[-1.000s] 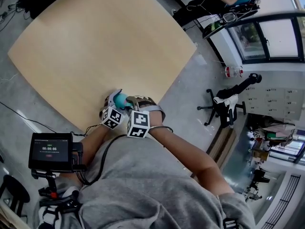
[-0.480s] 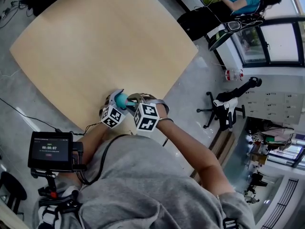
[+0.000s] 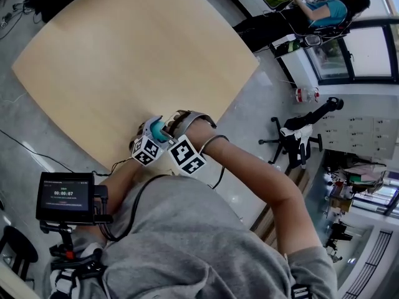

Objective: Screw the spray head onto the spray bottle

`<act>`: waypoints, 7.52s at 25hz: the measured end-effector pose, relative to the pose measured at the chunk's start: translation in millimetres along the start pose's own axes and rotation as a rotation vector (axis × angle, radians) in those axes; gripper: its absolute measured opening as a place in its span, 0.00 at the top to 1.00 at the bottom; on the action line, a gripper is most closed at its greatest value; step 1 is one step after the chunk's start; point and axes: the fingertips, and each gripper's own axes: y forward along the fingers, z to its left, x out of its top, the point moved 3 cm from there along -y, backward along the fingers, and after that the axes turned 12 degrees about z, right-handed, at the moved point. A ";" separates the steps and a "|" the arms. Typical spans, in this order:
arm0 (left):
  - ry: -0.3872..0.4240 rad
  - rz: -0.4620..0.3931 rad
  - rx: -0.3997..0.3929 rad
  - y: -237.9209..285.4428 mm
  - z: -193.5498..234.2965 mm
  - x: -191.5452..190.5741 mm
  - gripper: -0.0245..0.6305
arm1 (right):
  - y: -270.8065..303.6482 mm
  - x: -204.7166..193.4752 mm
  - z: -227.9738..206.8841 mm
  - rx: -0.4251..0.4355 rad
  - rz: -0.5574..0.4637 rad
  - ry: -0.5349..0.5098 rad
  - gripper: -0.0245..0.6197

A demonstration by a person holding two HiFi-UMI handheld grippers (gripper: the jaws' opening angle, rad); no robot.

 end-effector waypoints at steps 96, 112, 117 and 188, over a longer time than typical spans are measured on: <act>0.048 -0.013 -0.050 -9.1 -22.2 1.6 0.33 | -8.0 -20.0 21.4 0.143 -0.494 1.775 0.78; 0.061 -0.006 -0.072 -3.5 -22.4 6.5 0.33 | -24.0 -26.1 11.7 0.009 -0.354 1.341 0.77; 0.069 -0.004 -0.083 -4.1 -24.1 6.5 0.33 | -40.7 -24.2 5.7 -0.066 -0.247 1.030 0.70; 0.143 0.018 -0.176 -11.5 -45.8 4.4 0.33 | -17.3 -6.5 33.5 0.095 -0.249 0.351 0.70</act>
